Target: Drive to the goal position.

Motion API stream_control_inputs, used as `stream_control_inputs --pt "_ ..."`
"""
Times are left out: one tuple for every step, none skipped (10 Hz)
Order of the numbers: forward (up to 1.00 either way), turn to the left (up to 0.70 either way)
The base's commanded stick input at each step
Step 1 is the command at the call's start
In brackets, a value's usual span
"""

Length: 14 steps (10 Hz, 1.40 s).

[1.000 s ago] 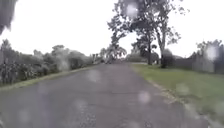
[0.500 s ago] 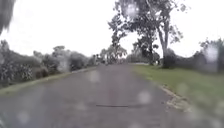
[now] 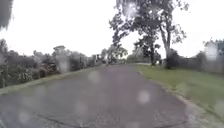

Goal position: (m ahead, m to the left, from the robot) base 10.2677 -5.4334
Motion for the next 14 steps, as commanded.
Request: stream_control_inputs --pt "1.00 -0.28" --pt "1.00 -0.19" --pt "1.00 -0.10" --pt "1.00 -0.03" --pt "1.00 -0.03" --pt "1.00 -0.03" --pt "1.00 -0.03" --pt "1.00 -0.03" --pt "1.00 -0.03" --pt "1.00 -0.03" --pt "1.00 -0.03" --pt "1.00 -0.03" --pt "1.00 -0.03" --pt "1.00 -0.03"
